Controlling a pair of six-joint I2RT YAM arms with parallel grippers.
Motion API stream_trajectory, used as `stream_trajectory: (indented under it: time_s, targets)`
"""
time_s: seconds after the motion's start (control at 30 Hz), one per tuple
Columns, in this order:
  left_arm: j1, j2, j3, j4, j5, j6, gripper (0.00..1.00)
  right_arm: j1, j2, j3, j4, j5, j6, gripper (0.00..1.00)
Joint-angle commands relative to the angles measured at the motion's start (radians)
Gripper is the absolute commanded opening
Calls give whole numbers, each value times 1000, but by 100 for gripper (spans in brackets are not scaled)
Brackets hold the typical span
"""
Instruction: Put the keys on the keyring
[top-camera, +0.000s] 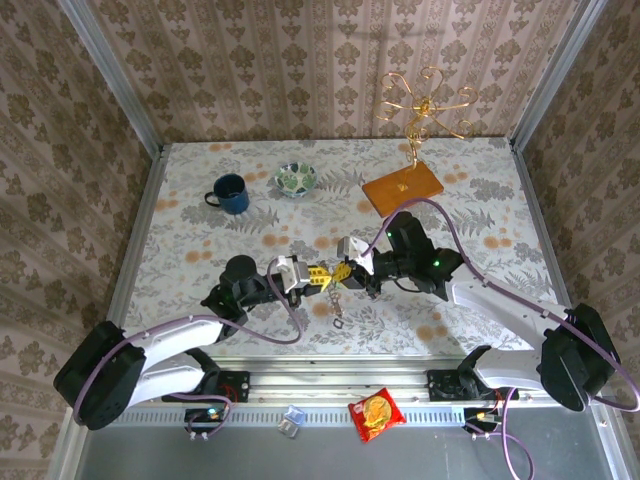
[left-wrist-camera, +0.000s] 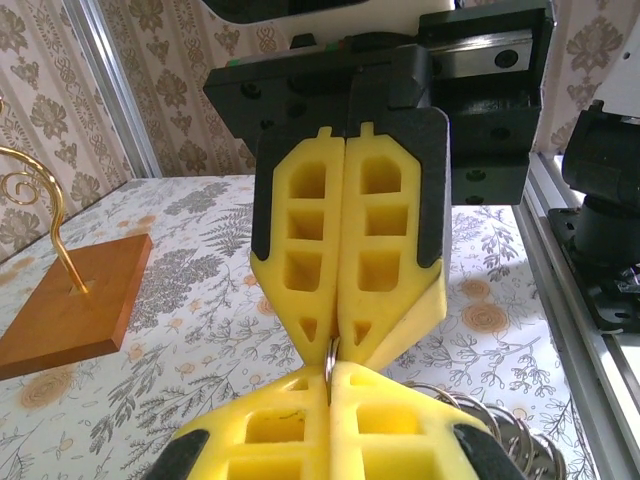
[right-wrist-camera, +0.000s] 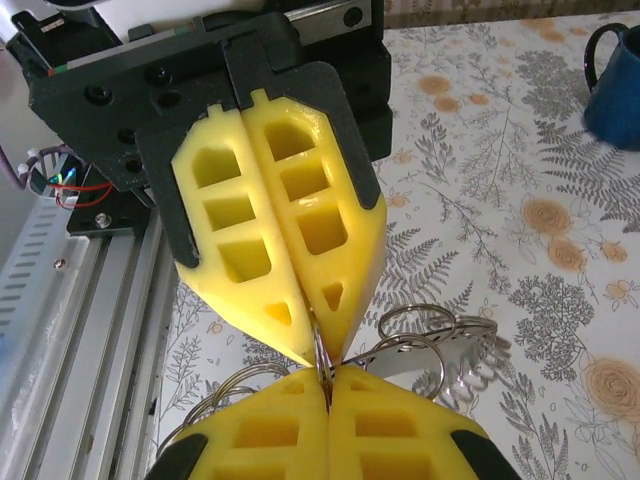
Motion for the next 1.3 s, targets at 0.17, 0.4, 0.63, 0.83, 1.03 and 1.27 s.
stream_trajectory:
  time_s: [0.17, 0.4, 0.63, 0.83, 1.03, 1.27]
  targets:
    - [-3, -55, 96, -290, -45, 135, 26, 14, 15, 130, -232, 36, -150, 0]
    - [-9, -54, 161, -435, -56, 214, 23, 75, 64, 243, -418, 158, -288, 0]
    - [-15, -43, 196, -493, -53, 243, 12, 127, 93, 309, -467, 205, -327, 0]
    - [-14, -55, 185, -472, -50, 238, 0, 114, 47, 256, -367, 176, -254, 15]
    - [-13, -66, 130, -352, -32, 186, 0, 27, -26, 142, -248, 89, -133, 29]
    - [-13, -67, 102, -309, -21, 175, 0, 20, -25, 93, -217, 104, -117, 28]
